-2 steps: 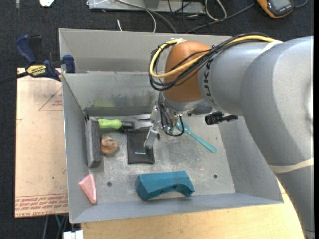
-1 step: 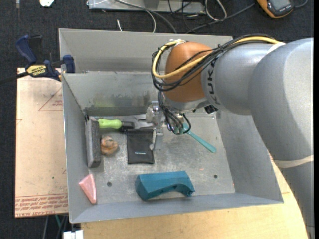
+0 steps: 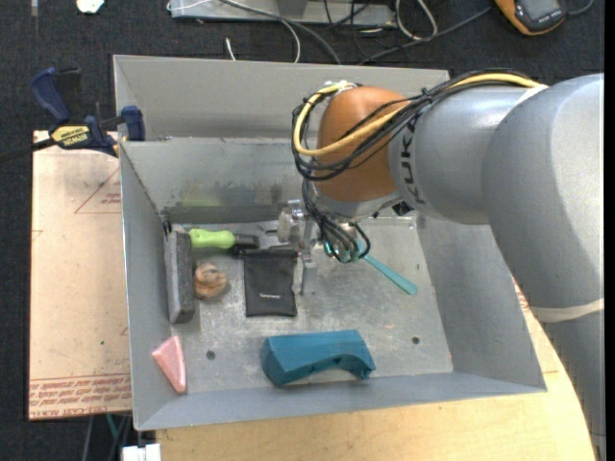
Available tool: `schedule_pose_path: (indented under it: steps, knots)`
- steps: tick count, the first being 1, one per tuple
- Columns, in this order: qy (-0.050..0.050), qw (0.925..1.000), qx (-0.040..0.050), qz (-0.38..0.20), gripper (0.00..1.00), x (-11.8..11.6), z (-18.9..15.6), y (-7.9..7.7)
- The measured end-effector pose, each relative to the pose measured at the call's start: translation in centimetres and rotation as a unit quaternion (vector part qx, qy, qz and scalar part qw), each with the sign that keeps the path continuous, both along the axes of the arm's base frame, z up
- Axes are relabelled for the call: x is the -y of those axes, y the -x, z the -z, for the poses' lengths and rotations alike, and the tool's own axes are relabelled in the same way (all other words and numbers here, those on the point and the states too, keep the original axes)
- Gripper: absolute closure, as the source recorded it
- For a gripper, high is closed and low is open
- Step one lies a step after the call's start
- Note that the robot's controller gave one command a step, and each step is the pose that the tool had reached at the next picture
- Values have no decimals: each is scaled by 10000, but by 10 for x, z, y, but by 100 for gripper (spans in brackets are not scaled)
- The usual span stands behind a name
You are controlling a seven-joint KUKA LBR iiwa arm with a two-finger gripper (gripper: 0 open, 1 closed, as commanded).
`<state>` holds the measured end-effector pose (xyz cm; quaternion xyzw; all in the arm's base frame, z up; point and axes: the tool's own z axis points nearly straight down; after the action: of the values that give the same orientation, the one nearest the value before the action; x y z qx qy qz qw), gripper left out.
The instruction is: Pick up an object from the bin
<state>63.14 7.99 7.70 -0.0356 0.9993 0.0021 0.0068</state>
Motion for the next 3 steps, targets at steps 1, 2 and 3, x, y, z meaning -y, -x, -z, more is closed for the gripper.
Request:
schedule_pose_path:
  steps: [1, 2, 3]
  knots:
    - [-15, 9956, 2, 934, 0, -3, 4, 5]
    - [-15, 9956, -4, 938, 100, -3, 4, 5]
    - [-16, 9956, -4, 940, 100, -3, 4, 5]
